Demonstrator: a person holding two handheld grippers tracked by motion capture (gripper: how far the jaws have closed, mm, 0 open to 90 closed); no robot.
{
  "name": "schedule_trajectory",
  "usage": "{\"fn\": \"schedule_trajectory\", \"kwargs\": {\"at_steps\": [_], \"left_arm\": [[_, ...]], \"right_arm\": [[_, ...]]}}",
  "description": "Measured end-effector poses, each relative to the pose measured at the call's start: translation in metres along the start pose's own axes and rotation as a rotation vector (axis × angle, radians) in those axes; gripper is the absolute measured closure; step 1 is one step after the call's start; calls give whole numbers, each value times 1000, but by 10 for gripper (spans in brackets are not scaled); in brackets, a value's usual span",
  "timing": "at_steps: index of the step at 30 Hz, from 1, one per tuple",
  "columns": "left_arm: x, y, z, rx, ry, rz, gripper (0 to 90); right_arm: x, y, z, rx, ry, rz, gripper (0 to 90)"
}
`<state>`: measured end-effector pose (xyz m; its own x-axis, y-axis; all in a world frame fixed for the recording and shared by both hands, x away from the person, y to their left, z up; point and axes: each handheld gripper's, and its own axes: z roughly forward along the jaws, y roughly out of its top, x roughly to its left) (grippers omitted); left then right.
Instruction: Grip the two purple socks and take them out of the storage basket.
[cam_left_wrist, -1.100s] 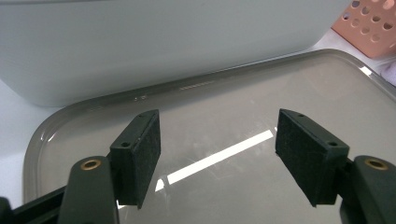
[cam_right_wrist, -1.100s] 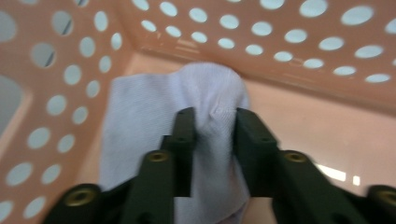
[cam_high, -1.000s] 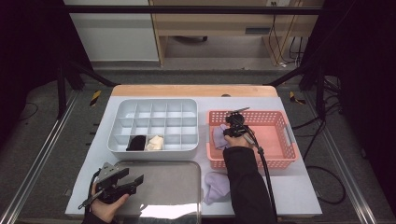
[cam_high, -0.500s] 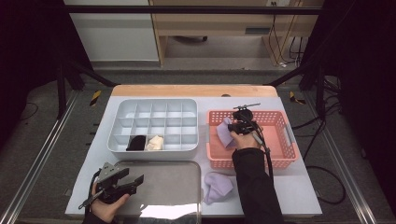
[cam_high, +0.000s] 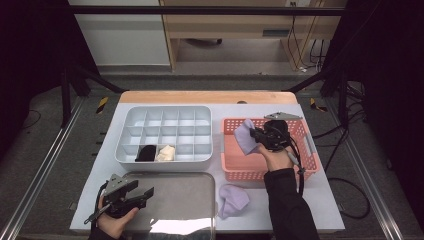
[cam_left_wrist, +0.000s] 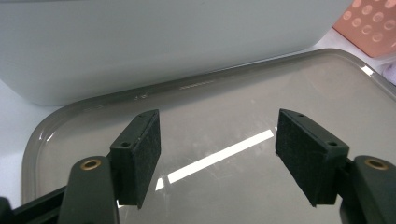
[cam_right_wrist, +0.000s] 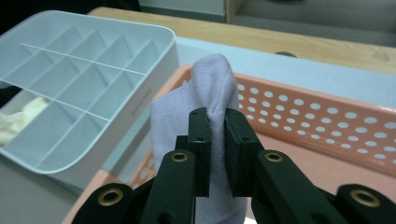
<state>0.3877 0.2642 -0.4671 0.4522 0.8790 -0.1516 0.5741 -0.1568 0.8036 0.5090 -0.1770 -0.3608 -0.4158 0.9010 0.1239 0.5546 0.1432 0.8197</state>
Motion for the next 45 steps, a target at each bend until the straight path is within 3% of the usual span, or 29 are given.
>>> {"fn": "schedule_trajectory", "kwargs": {"at_steps": [1, 7, 12, 22, 32, 40, 45], "left_arm": [[0, 0, 0, 0, -1, 0, 307], [0, 0, 1, 1, -7, -1, 308], [-1, 0, -1, -6, -8, 0, 307], [-2, 1, -1, -9, -8, -1, 307], [-2, 1, -3, -16, -13, -1, 307], [-2, 1, -3, -17, -14, -1, 307], [-2, 1, -3, -17, -14, 0, 307]], "right_arm": [[4, -1, -8, -30, 20, -15, 821], [17, -3, -31, -84, 76, -43, 823], [34, -15, -53, -141, 139, -73, 823], [45, -48, -73, -143, 199, -80, 823], [45, -76, -84, -127, 196, -91, 823], [27, -109, -90, -93, 158, -32, 823], [19, -126, -93, -66, 129, -20, 822]]}}
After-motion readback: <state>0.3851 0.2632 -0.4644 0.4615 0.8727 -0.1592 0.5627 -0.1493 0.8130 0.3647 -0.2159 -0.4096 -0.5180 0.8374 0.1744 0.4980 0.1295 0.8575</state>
